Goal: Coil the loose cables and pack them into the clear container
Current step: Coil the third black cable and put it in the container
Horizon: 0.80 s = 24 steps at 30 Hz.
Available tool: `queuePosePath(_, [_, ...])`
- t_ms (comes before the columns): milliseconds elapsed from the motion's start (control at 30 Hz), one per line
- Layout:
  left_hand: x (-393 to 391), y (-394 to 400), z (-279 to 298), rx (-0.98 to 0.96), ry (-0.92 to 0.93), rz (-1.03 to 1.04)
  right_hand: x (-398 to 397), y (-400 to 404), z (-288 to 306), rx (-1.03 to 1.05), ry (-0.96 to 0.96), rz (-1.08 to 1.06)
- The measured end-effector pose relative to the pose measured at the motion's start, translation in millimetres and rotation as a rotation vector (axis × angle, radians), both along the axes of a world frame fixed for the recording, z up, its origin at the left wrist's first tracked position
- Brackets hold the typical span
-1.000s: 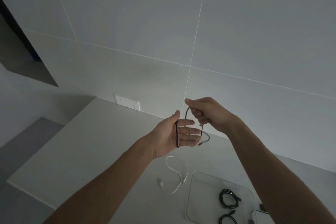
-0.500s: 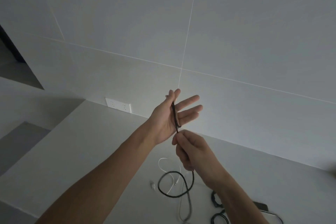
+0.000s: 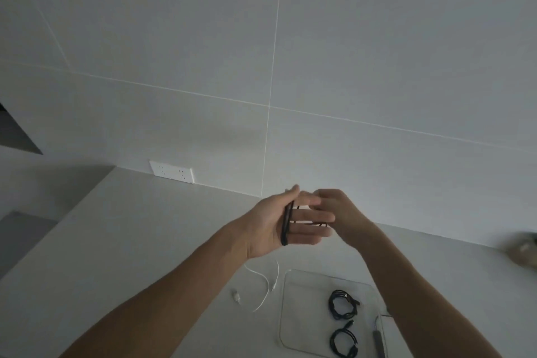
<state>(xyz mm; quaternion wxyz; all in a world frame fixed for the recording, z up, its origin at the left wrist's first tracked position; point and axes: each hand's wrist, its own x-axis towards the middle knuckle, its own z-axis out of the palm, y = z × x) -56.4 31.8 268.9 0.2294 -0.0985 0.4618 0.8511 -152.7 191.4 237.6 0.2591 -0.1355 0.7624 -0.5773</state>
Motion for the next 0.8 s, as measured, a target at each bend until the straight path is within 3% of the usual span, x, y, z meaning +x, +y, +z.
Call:
queuePosePath(67, [0.5,2.8,-9.9,-0.040,-0.064,0.009,-10.8,-2.6,15.7,0.000,0.023,0.002])
queuePosePath(167, [-4.6,3.6,-18.2,-0.099,-0.098,0.053,-5.4,-9.4,35.5,0.155,0.145,0.047])
queuePosePath(333, [-24.3,2.7,-23.0,-0.483,-0.060,0.113,25.8,-17.1,43.3,0.401,0.399,0.065])
queuePosePath(433, [-31.2,0.7,-24.5,-0.555,-0.046,0.132,34.3,-8.3,42.1,0.415,0.330,0.124])
queuePosePath(500, [-37.8,1.8,-22.5,-0.432,-0.023,0.266,42.7,-2.7,36.3,0.320,0.139,0.233])
queuePosePath(633, [-46.2,-1.7,-7.3,0.173,0.019,0.407,68.9,-3.9,-10.2,0.138,-0.058,0.387])
queuePosePath(700, [-45.1,-5.7,4.4,0.188,0.047,0.389,78.8,0.9,-37.0,0.108,-0.088,0.357])
queuePosePath(800, [-38.6,-6.5,13.6,0.043,0.066,0.359,82.6,22.3,-64.9,-0.151,-0.265,0.206])
